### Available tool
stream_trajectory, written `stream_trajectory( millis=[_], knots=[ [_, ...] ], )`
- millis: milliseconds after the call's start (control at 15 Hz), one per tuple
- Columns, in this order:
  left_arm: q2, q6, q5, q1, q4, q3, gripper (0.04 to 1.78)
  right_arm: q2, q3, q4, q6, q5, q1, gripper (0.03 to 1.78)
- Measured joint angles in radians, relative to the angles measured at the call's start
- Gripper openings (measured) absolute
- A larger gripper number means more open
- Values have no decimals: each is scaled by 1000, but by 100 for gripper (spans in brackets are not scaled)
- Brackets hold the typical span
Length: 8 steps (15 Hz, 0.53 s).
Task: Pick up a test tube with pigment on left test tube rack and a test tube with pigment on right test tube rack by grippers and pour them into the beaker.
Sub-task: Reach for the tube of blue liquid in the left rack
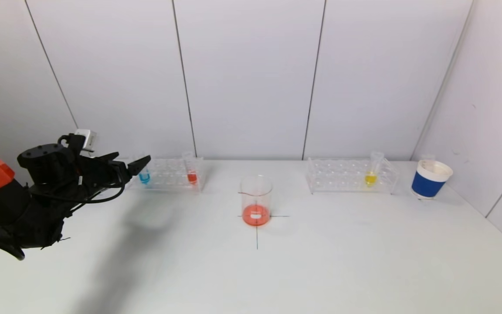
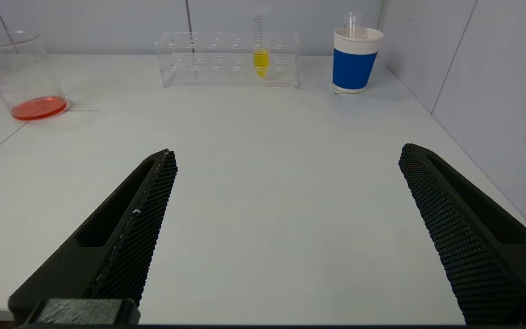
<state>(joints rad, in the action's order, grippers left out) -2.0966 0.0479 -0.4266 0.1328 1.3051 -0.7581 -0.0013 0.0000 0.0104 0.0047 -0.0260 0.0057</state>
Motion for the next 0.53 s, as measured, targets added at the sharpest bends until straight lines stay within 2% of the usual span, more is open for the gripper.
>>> stream_trajectory(
  millis=[533],
  knots=[
    [-77, -6, 1, 2, 25, -17, 176, 0, 0, 0, 0, 0, 0, 177]
  ],
)
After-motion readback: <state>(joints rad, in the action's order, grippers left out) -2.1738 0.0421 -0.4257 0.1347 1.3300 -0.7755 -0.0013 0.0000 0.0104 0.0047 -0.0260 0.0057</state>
